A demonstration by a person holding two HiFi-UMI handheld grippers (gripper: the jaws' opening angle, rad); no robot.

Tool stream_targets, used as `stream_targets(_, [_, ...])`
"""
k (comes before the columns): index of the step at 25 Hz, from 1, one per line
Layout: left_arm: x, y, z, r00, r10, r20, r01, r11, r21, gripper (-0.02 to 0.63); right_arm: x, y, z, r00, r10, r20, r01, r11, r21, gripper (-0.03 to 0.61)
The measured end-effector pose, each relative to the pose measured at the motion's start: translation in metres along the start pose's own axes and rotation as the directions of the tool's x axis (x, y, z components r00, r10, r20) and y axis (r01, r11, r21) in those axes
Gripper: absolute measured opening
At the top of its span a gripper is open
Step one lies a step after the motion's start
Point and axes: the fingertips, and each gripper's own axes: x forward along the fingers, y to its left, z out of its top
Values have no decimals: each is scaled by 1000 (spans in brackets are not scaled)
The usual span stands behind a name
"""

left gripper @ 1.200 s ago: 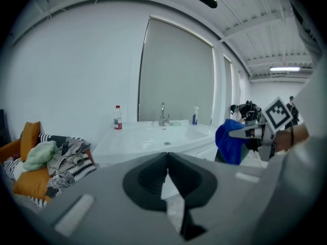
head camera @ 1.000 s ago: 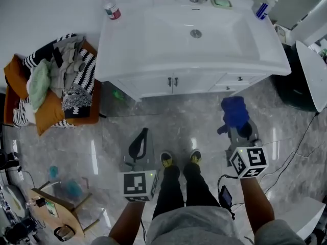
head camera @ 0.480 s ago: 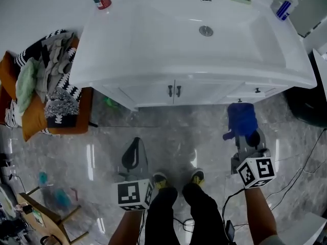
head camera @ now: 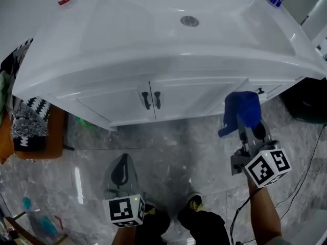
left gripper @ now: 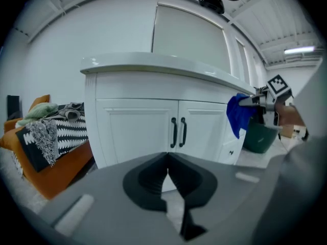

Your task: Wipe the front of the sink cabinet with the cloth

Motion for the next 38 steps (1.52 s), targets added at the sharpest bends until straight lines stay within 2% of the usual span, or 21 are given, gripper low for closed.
stream_targets(3, [20, 4, -33, 1000, 18, 25, -18, 1000, -9, 10, 17, -22, -17, 996, -92, 1, 92, 988, -122, 69])
stream_targets(7, [61, 12, -82, 997, 28, 66, -25, 999, -40, 11, 32, -41, -22, 982, -141, 123, 158, 978, -136, 69])
stream_targets(10, [91, 17, -111, 994, 29, 104, -27, 999, -22, 11, 35, -47, -27, 963, -158, 219, 193, 970, -149, 69])
stream_targets(15, [128, 12, -129, 985, -11, 174, 1, 998, 56, 10, 38, -49, -29, 921, -189, 340, 263, 946, -189, 70])
stream_targets(20, [148, 13, -141, 979, -10, 204, 10, 1000, 3, 10, 44, -54, -16, 863, -264, 430, 366, 914, -173, 71])
stream_targets(22, [153, 13, -151, 984, -5, 179, 6, 1000, -5, 10, 58, -59, -15, 862, -307, 404, 393, 907, -149, 71])
stream_targets(24, [154, 16, -159, 988, -1, 152, 2, 1000, -11, 11, 69, -57, -15, 873, -321, 366, 385, 916, -115, 71])
stream_targets(27, [152, 25, -159, 989, 14, 150, -11, 1000, -19, 10, 74, -48, -9, 866, -324, 381, 381, 921, -83, 72])
stream_targets(30, [146, 37, -156, 986, 46, 162, -38, 998, -51, 10, 87, -24, -17, 878, -269, 396, 323, 943, -76, 72])
stream_targets(34, [144, 39, -160, 988, 60, 145, -54, 998, -42, 10, 94, -3, -24, 864, -292, 411, 328, 944, -18, 57])
stream_targets(36, [143, 38, -160, 988, 60, 142, -53, 997, -50, 11, 97, 11, -27, 875, -266, 404, 280, 960, 25, 58])
stream_targets(38, [142, 37, -161, 988, 66, 140, -60, 997, -48, 11, 106, 34, -33, 892, -222, 394, 232, 972, 22, 58])
